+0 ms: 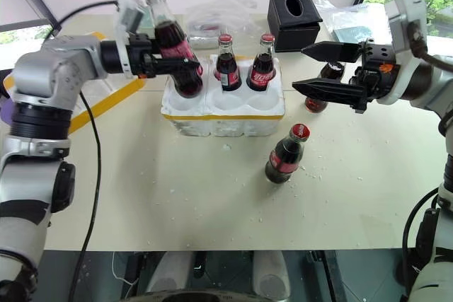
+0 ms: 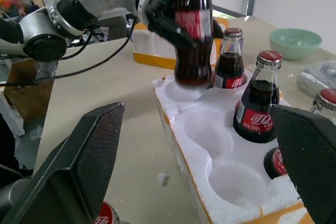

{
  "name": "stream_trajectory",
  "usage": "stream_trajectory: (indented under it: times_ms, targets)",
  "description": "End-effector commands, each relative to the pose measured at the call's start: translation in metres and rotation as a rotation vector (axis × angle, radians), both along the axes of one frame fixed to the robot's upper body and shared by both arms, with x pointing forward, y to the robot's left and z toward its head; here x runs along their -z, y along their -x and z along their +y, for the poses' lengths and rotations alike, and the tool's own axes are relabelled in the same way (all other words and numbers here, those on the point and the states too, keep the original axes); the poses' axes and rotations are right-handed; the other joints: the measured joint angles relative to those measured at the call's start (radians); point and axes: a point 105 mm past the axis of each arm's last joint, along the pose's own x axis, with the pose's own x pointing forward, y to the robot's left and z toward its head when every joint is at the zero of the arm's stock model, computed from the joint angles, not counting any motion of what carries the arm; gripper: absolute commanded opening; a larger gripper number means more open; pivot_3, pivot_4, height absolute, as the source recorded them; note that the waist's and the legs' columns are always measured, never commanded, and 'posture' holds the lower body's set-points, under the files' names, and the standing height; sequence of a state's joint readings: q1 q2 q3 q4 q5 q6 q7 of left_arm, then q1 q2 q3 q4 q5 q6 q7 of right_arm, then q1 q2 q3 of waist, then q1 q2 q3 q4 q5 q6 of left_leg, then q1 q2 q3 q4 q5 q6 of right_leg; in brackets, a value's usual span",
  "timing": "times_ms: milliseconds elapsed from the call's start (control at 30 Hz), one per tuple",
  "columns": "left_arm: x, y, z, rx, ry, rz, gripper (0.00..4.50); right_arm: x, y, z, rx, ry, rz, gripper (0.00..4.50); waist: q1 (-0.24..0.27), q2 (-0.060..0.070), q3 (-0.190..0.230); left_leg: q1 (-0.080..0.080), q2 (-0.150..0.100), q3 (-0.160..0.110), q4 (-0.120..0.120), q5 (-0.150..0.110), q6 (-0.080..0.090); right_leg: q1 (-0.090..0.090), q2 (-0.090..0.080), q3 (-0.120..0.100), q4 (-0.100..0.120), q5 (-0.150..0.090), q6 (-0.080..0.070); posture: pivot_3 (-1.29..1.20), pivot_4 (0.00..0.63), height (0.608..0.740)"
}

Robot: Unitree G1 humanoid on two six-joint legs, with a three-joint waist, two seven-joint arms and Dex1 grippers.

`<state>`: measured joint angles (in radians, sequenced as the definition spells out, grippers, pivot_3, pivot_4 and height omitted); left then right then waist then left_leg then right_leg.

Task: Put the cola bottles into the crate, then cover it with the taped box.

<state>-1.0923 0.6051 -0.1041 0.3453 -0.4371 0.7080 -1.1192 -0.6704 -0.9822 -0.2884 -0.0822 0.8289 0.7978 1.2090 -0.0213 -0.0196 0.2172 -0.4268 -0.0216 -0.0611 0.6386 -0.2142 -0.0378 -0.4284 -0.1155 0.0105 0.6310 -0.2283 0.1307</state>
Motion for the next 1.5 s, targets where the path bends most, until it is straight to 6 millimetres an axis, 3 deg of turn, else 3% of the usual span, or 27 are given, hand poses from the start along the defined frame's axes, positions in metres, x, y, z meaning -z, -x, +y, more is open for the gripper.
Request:
stream_trajectory:
  times_ms: [33, 333, 567, 733, 933, 1033, 1067, 1300, 1500]
  targets:
    - [-0.02, 0.006, 0.006, 0.027, -0.007, -0.111, 2.83, -0.013, 0.011, -0.002, 0.009, -0.008, -0.064, 4.5, 0.001, 0.0, 0.0, 0.0, 0.0, 0.0, 0.0, 0.0, 0.0, 0.0, 0.0, 0.0, 0.0, 0.0, 0.0, 0.0, 0.15, 0.737]
    - [-0.008, 0.006, 0.02, 0.023, -0.078, -0.116, 2.83, -0.008, 0.006, -0.006, 0.055, -0.031, -0.056, 4.5, 0.006, 0.0, 0.0, -0.001, 0.0, 0.0, 0.003, 0.0, 0.0, 0.001, 0.0, 0.0, 0.0, 0.0, 0.0, 0.0, 0.15, 0.737]
    - [0.006, 0.004, 0.013, 0.032, -0.089, -0.103, 2.83, -0.008, 0.003, -0.005, 0.059, -0.034, -0.057, 4.5, 0.003, 0.0, 0.0, -0.001, 0.0, 0.0, 0.005, -0.001, 0.001, 0.001, 0.0, 0.0, 0.001, 0.0, 0.0, 0.0, 0.15, 0.737]
    - [0.044, -0.002, -0.001, 0.057, -0.172, -0.076, 2.83, -0.005, -0.002, -0.005, 0.069, -0.032, -0.058, 4.5, 0.008, 0.0, 0.0, -0.001, 0.0, 0.0, 0.006, -0.001, 0.002, 0.002, 0.0, 0.0, 0.001, 0.0, 0.001, 0.0, 0.15, 0.737]
    - [0.055, -0.009, 0.002, 0.005, -0.174, -0.067, 2.83, -0.001, -0.003, -0.004, 0.075, -0.026, -0.056, 4.5, 0.005, 0.0, 0.0, -0.001, 0.0, 0.0, 0.007, -0.002, 0.003, 0.002, 0.0, 0.0, 0.001, 0.0, 0.001, 0.0, 0.15, 0.737]
    - [0.054, -0.011, 0.003, -0.02, -0.136, -0.056, 4.3, 0.001, -0.004, -0.004, 0.078, -0.024, -0.054, 4.5, 0.006, 0.0, 0.0, -0.001, 0.0, 0.0, 0.007, -0.002, 0.003, 0.002, 0.0, 0.0, 0.001, 0.0, 0.001, 0.0, 0.15, 0.737]
    - [0.054, -0.01, 0.003, -0.019, -0.127, -0.054, 4.48, 0.002, -0.004, -0.005, 0.081, -0.021, -0.052, 4.5, 0.006, 0.0, 0.0, -0.001, 0.0, 0.0, 0.008, -0.002, 0.003, 0.002, 0.0, 0.0, 0.001, 0.001, 0.001, 0.0, 0.15, 0.737]
    - [0.038, 0.005, 0.017, -0.02, -0.038, -0.046, 4.48, 0.008, -0.008, -0.017, 0.134, -0.014, -0.044, 4.5, 0.004, 0.0, 0.0, -0.001, 0.0, 0.0, 0.008, -0.002, 0.003, 0.002, 0.0, 0.001, 0.001, 0.001, 0.001, 0.0, 0.15, 0.737]
    - [-0.02, 0.039, 0.047, 0.028, 0.052, -0.108, 4.48, 0.006, -0.005, -0.056, 0.244, -0.049, -0.029, 4.5, 0.004, 0.0, 0.0, -0.001, 0.0, 0.0, 0.008, -0.002, 0.003, 0.002, 0.0, 0.001, 0.001, 0.001, 0.001, 0.0, 0.15, 0.737]
